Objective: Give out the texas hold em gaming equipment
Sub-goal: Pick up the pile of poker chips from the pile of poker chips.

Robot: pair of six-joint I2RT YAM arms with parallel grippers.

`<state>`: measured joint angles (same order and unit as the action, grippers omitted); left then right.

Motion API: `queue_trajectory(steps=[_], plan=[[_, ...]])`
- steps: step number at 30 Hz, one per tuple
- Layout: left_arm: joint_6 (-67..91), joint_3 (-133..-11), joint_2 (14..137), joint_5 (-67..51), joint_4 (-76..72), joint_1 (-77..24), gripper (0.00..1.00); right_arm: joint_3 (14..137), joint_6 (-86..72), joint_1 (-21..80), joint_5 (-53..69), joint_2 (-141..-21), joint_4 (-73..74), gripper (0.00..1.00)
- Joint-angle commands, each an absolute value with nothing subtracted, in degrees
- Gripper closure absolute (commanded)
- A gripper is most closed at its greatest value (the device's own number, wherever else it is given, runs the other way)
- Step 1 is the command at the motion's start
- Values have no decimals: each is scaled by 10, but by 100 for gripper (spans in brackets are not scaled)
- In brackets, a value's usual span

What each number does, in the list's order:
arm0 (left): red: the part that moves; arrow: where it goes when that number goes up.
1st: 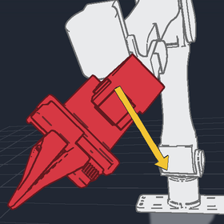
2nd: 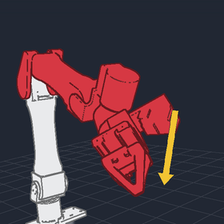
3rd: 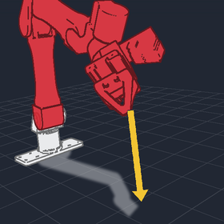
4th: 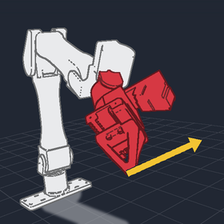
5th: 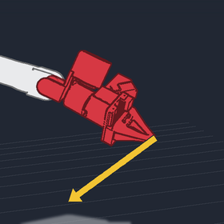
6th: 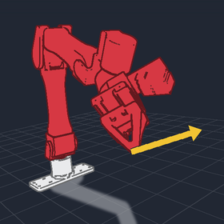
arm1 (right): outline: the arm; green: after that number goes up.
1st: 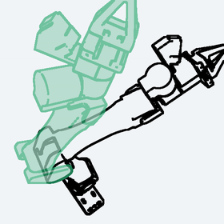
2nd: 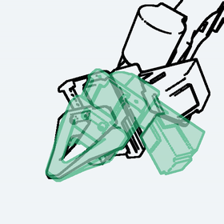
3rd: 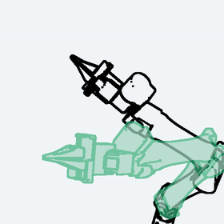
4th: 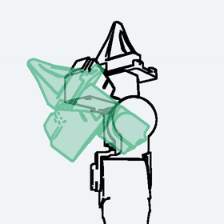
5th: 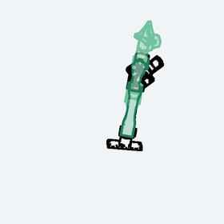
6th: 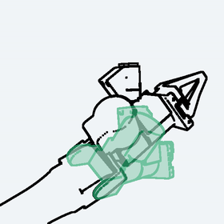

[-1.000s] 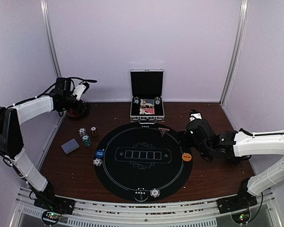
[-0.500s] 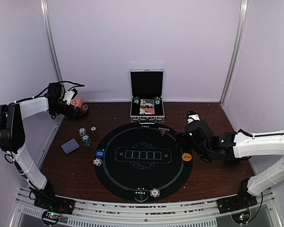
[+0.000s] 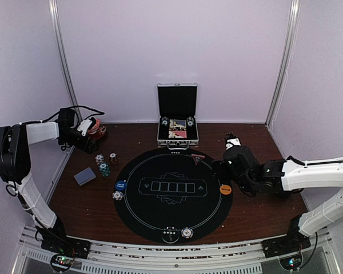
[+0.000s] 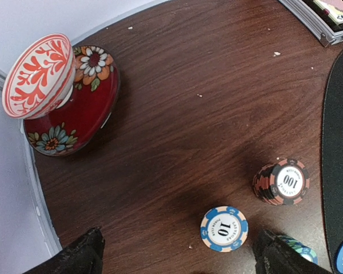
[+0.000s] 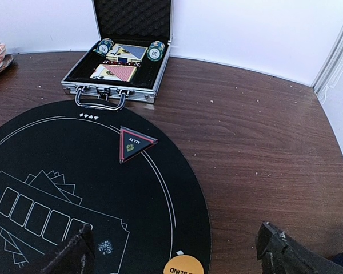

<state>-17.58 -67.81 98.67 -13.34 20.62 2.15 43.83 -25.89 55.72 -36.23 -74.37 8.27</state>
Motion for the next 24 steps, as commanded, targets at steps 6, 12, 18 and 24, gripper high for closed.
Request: queue_trajectory(steps=[6,12,18,24], plan=[[-221,-652,1004,-132,201,-13,7,449,-257,567,-376,-750,80,0],[-219,-650,1019,-108,192,-23,8,450,-257,571,-380,-748,81,0],[-215,-653,1040,-103,188,-22,13,450,-256,574,-385,-747,82,0],[-218,-652,1048,-111,188,-22,15,451,-256,576,-389,-748,83,0]])
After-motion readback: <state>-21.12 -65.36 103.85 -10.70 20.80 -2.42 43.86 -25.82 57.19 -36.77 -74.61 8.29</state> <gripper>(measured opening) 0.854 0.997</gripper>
